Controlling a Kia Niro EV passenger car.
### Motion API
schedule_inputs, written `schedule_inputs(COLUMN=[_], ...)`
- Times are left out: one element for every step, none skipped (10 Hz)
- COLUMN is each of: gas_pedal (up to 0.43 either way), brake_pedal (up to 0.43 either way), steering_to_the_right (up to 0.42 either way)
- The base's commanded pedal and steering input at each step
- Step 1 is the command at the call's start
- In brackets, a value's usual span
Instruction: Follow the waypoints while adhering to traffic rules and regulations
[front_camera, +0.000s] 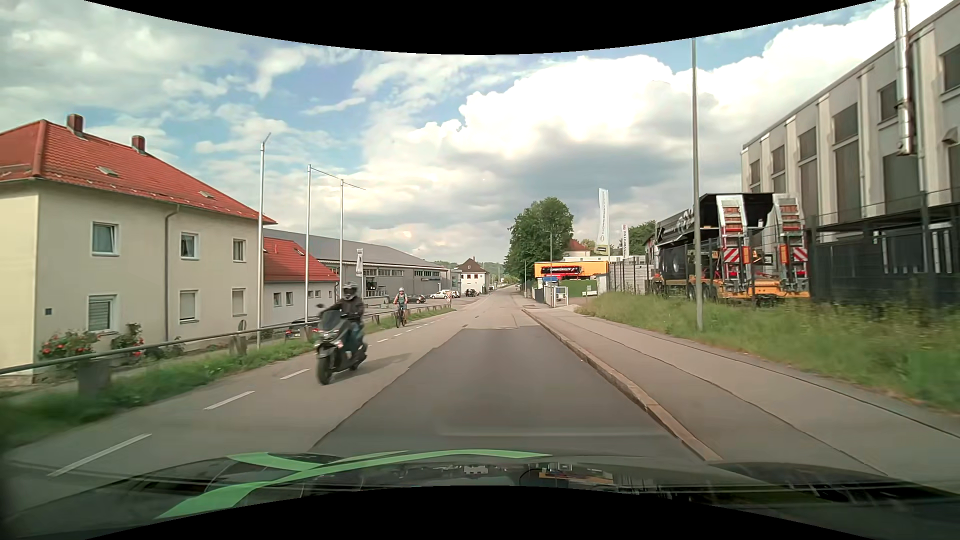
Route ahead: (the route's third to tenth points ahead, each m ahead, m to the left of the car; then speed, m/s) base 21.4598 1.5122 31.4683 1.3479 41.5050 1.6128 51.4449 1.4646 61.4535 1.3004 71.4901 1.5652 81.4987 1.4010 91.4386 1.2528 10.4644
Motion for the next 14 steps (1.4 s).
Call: schedule_inputs(gas_pedal=[0.177, 0.177, 0.177, 0.177, 0.177, 0.177, 0.169, 0.169, 0.169, 0.169, 0.169, 0.169, 0.169, 0.169], brake_pedal=[0.0, 0.0, 0.0, 0.0, 0.0, 0.0, 0.0, 0.0, 0.0, 0.0, 0.0, 0.0, 0.0, 0.0], steering_to_the_right=[-0.005, -0.005, -0.005, -0.005, -0.005, -0.005, -0.005, -0.005, -0.004, -0.004, -0.003, -0.003, -0.002, -0.002])
